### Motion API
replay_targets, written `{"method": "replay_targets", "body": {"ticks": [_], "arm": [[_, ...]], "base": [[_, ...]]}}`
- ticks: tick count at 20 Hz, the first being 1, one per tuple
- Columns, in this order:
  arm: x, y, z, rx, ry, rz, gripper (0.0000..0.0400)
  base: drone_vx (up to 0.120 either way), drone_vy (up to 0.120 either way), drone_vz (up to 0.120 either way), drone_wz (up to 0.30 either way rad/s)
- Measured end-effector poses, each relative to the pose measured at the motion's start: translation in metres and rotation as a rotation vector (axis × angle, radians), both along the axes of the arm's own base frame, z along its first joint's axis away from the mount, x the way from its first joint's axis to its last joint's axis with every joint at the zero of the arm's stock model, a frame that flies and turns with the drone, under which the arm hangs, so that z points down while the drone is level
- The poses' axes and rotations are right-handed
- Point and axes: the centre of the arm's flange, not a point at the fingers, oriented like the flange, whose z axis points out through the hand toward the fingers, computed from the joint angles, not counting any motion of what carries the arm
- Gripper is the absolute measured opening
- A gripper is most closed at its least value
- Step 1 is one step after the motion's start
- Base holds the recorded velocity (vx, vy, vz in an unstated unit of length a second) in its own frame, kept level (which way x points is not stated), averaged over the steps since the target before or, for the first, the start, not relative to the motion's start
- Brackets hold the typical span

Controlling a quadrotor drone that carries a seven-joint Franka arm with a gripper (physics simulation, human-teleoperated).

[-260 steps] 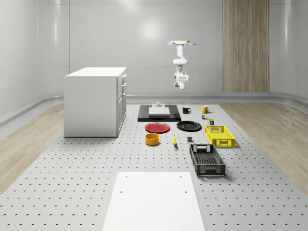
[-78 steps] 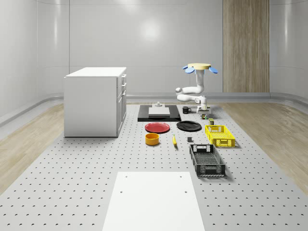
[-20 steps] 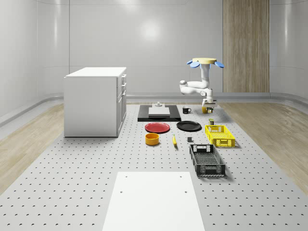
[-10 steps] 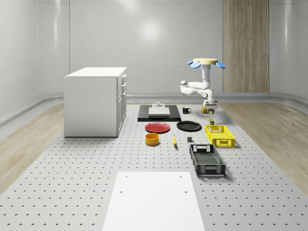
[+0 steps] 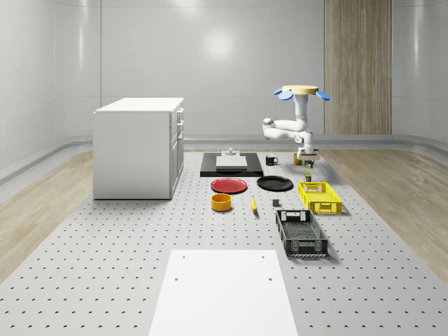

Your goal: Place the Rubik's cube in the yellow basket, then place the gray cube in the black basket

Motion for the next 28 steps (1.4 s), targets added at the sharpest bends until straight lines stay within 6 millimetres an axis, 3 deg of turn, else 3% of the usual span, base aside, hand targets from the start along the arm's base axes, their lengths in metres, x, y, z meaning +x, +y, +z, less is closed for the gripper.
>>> {"method": "replay_targets", "body": {"ticks": [28], "arm": [[0.0000,0.0000,0.0000,0.000,0.000,0.000,0.0322]], "base": [[0.120,0.000,0.000,0.000]]}}
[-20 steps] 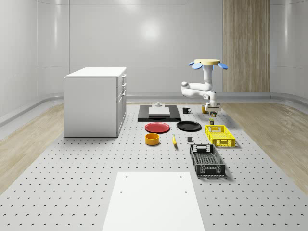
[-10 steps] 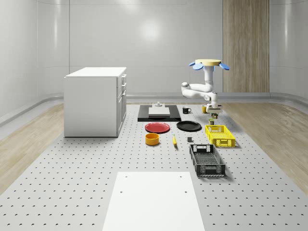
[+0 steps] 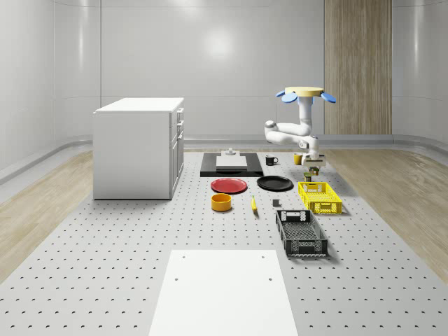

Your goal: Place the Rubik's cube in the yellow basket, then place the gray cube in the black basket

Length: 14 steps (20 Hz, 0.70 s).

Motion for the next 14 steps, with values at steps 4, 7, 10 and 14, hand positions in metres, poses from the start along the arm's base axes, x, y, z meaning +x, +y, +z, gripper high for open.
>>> {"method": "replay_targets", "body": {"ticks": [4,7,10,14], "arm": [[0.0000,0.0000,0.0000,0.000,0.000,0.000,0.0322],[0.0000,0.0000,0.0000,0.000,0.000,0.000,0.0322],[0.0000,0.0000,0.0000,0.000,0.000,0.000,0.0322],[0.0000,0.0000,0.0000,0.000,0.000,0.000,0.0322]], "base": [[0.120,0.000,0.000,0.000],[0.120,0.000,0.000,0.000],[0.120,0.000,0.000,0.000],[0.120,-0.090,0.000,0.000]]}}
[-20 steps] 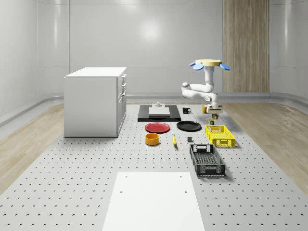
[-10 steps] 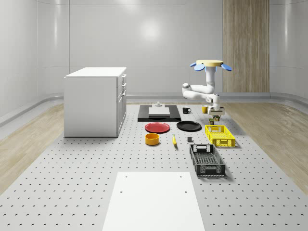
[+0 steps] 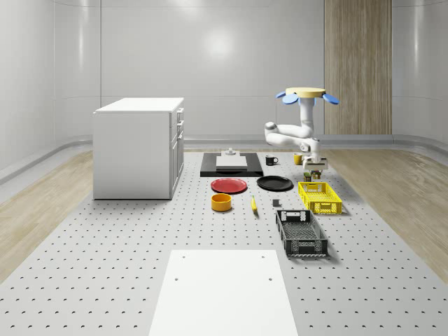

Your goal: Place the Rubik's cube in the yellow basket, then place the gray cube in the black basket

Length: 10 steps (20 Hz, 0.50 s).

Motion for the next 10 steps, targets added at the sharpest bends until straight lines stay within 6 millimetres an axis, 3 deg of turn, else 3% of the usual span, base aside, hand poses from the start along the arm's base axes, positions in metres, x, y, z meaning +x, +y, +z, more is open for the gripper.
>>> {"method": "replay_targets", "body": {"ticks": [7,9,10], "arm": [[0.0000,0.0000,0.0000,0.000,0.000,0.000,0.0322],[0.0000,0.0000,0.0000,0.000,0.000,0.000,0.0322],[0.0000,0.0000,0.0000,0.000,0.000,0.000,0.0322]], "base": [[0.120,-0.011,0.000,0.000],[0.120,0.000,-0.100,0.000],[0.000,0.000,-0.120,0.000]]}}
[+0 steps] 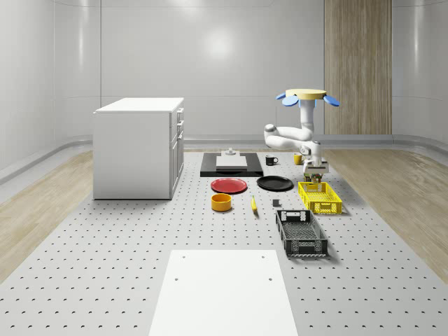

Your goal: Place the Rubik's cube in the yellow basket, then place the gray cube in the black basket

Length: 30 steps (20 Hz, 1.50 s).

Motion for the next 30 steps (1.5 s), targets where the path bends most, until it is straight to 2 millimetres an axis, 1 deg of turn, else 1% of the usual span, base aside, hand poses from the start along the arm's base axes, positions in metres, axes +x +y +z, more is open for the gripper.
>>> {"method": "replay_targets", "body": {"ticks": [11,13,16,23,26,30], "arm": [[0.000,0.000,0.000,0.000,0.000,0.000,0.0322],[0.000,0.000,0.002,0.000,0.000,0.000,0.0322],[0.000,0.000,0.010,0.000,0.000,0.000,0.0322],[0.000,0.000,0.037,0.001,-0.001,0.000,0.0322],[0.000,0.000,0.042,0.000,0.000,0.000,0.0364],[0.000,0.000,0.034,-0.002,0.000,0.000,0.0387]], "base": [[0.000,0.000,-0.120,0.000],[0.000,0.000,-0.040,0.000],[0.000,0.000,0.000,0.000],[0.000,0.000,0.000,0.000],[0.000,0.000,0.000,0.000],[0.000,0.000,0.000,0.000]]}}
